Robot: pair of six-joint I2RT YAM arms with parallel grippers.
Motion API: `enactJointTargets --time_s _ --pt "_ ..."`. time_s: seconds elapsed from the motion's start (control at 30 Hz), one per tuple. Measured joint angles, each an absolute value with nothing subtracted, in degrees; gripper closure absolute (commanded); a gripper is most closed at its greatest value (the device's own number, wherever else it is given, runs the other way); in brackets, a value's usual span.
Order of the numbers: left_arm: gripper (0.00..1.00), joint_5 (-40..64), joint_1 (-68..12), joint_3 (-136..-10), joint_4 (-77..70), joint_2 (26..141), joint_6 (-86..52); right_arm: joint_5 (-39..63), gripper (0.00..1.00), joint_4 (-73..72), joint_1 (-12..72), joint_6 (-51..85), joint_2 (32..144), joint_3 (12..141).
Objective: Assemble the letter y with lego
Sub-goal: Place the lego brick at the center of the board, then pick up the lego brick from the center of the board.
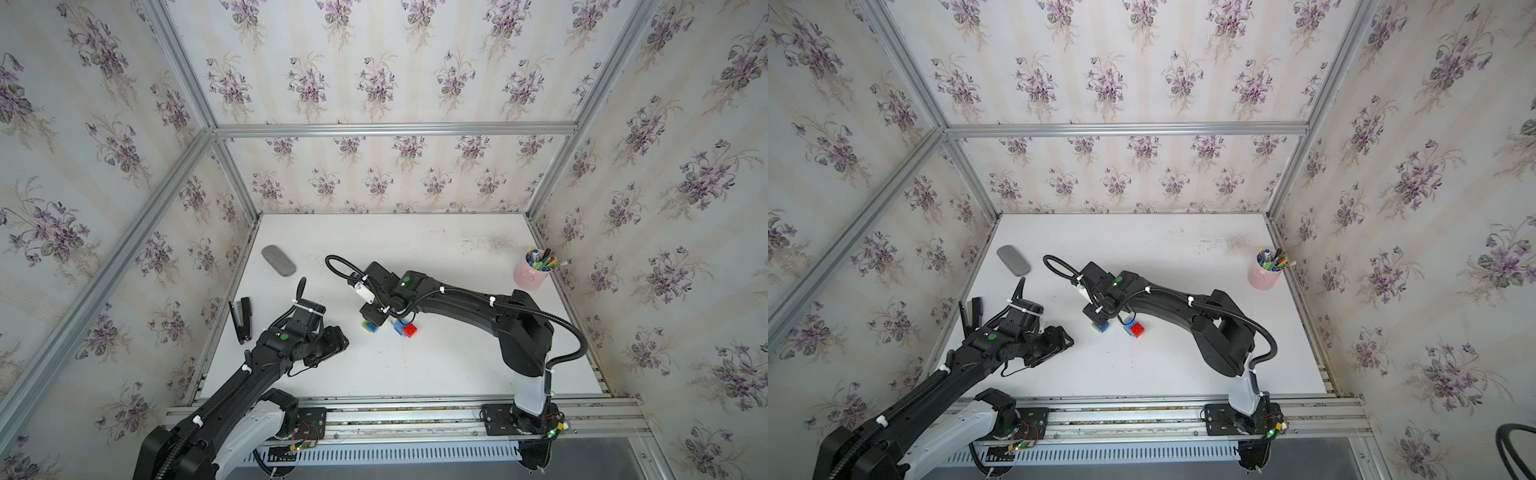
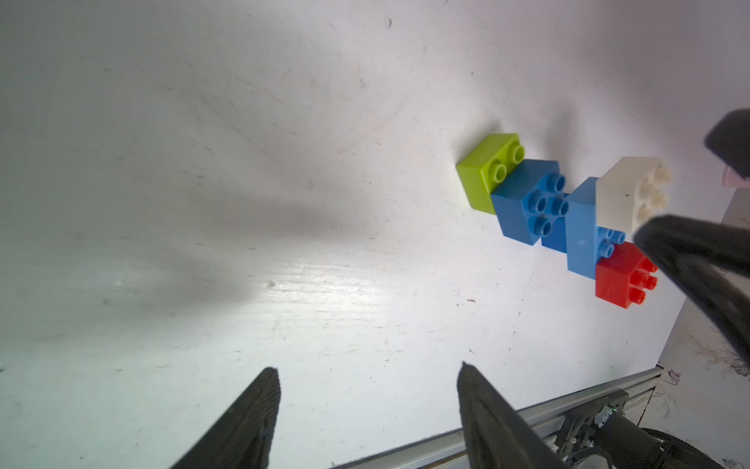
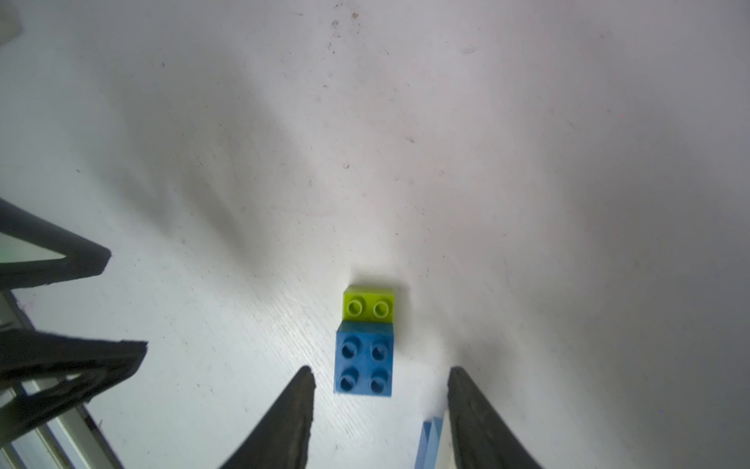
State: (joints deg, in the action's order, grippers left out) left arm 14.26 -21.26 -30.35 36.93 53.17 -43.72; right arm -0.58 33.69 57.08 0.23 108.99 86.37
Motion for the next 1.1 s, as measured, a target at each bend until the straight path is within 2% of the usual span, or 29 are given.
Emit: enactJointTargets --time_s 0.27,0.53,1.1 --pt "0.29 14.94 -21.30 -32.40 36.64 56.51 -42.39 -3.18 0.38 31.97 53.34 5.37 99.53 73.12" --pt "0.29 15.44 -21.41 -32.51 35.75 58.37 -42.09 -2.46 0.38 29.58 52.66 8.19 98.48 65.67" --pt "0.29 15.73 -21.41 -32.51 35.16 59.13 -42.09 0.97 0.54 26.46 52.38 8.97 103.61 64.77"
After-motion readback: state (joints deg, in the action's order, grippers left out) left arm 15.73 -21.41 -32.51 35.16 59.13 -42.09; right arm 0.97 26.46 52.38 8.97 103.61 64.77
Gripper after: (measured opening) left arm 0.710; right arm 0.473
